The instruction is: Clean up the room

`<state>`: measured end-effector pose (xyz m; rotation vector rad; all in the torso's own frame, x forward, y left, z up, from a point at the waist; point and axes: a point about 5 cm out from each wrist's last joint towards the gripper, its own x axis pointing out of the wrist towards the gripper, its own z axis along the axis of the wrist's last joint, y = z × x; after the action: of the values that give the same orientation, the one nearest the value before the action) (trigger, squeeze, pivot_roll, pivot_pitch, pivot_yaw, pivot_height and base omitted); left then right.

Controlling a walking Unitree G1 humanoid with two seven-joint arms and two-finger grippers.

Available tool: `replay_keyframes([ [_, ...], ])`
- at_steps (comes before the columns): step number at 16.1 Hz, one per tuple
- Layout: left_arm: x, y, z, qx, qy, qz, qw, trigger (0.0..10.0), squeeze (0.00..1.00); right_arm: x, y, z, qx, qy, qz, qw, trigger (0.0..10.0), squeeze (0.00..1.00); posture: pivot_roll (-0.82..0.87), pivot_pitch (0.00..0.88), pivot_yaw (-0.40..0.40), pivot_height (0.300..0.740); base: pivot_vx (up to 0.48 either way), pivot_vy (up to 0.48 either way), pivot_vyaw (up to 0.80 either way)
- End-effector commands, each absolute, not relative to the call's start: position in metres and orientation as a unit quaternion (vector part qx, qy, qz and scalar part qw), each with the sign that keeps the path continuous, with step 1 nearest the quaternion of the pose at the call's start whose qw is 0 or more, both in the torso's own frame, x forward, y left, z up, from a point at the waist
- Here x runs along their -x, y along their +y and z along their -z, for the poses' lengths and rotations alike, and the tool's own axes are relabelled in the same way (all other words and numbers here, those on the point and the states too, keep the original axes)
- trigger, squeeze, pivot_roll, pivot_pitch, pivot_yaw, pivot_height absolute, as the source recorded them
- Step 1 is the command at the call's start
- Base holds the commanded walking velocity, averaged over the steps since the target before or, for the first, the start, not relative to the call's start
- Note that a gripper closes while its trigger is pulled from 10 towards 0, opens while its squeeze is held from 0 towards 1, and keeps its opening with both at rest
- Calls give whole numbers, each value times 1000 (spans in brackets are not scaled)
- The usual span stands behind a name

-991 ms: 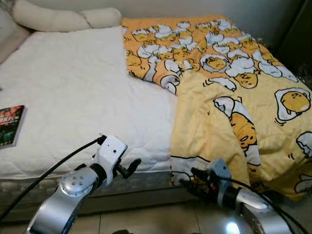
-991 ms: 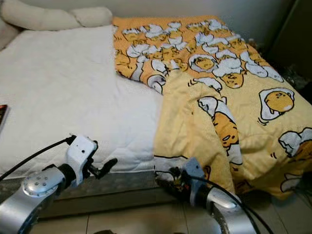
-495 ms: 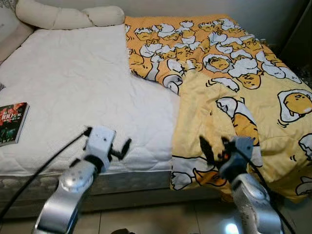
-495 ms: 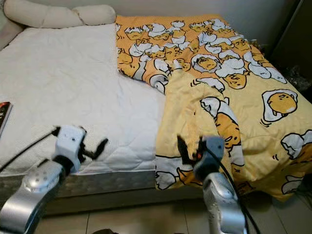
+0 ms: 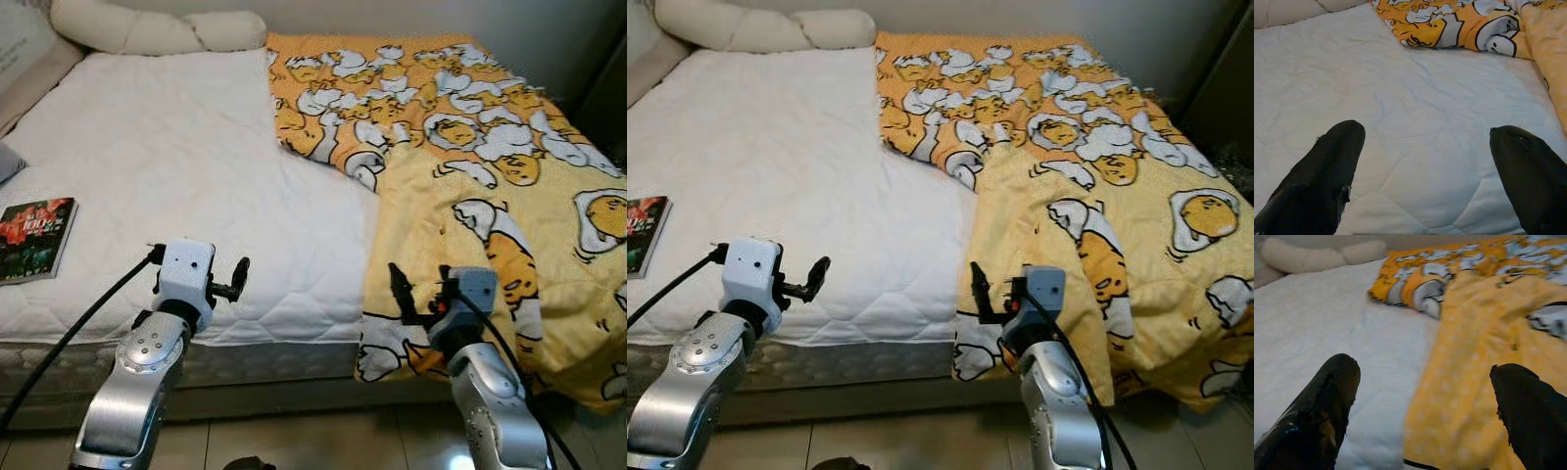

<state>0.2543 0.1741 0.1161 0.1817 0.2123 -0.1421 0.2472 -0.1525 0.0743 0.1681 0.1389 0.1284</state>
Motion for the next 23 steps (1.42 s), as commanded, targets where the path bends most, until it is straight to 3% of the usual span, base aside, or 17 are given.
replay_keyframes([
  [1, -259, 176, -120, -85, 96, 63, 990, 10000, 12, -250, -156, -79, -79, 60, -57, 993, 10000, 1000, -77, 0, 7, 740, 0, 0, 0],
  [23, -263, 182, -118, -79, 96, 51, 991, 10000, 0, -272, -145, -68, -32, 117, -121, 985, 10000, 1000, -32, 0, -44, 740, 287, 0, 128],
])
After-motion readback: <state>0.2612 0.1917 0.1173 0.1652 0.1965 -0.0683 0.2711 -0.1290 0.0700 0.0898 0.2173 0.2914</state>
